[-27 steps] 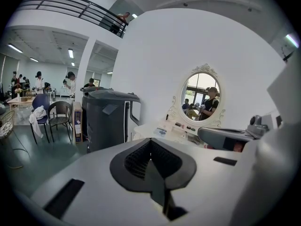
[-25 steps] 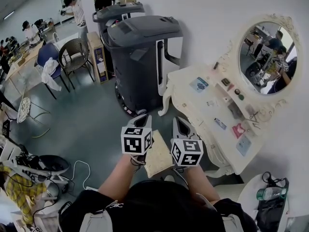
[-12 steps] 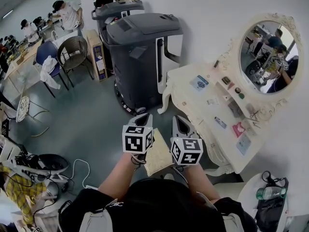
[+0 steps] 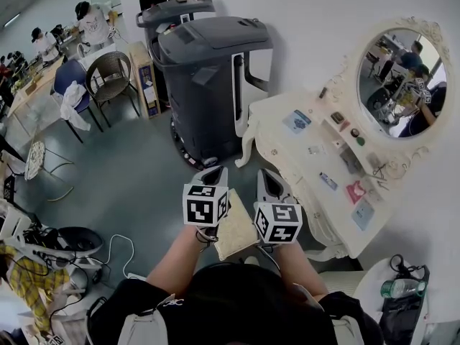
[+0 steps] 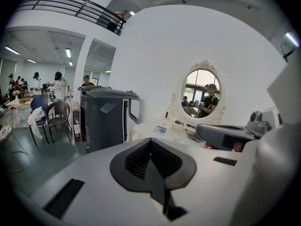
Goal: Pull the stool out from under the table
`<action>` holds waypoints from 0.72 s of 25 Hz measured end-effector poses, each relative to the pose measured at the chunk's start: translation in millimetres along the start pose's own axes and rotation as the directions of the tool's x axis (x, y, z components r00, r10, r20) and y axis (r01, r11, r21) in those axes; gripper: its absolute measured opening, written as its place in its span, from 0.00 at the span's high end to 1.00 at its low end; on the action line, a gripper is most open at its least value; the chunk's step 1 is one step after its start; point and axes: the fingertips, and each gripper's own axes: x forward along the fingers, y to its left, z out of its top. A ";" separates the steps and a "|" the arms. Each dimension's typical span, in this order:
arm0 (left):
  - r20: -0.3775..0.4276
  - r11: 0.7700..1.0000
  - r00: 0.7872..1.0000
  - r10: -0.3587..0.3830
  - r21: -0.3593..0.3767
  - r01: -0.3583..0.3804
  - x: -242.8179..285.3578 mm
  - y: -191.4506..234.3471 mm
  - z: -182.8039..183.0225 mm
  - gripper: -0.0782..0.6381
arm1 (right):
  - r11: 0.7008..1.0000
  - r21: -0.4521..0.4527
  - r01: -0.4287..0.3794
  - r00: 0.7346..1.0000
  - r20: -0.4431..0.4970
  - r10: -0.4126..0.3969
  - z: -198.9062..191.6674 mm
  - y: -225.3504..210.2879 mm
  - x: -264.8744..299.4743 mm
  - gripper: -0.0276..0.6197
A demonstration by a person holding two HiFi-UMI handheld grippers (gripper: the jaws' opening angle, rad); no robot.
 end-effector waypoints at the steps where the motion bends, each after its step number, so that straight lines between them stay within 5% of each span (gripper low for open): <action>1: 0.000 1.000 1.000 0.001 0.001 -0.001 -0.1 -0.3 0.0 0.88 | 1.000 -0.001 0.000 1.000 -0.002 0.000 -0.2 -0.3 0.3 0.95; 18: -0.021 1.000 1.000 0.003 0.021 -0.003 6.3 -14.7 -5.9 0.88 | 0.996 0.083 0.034 0.997 0.066 -0.039 4.8 -25.2 -10.0 0.95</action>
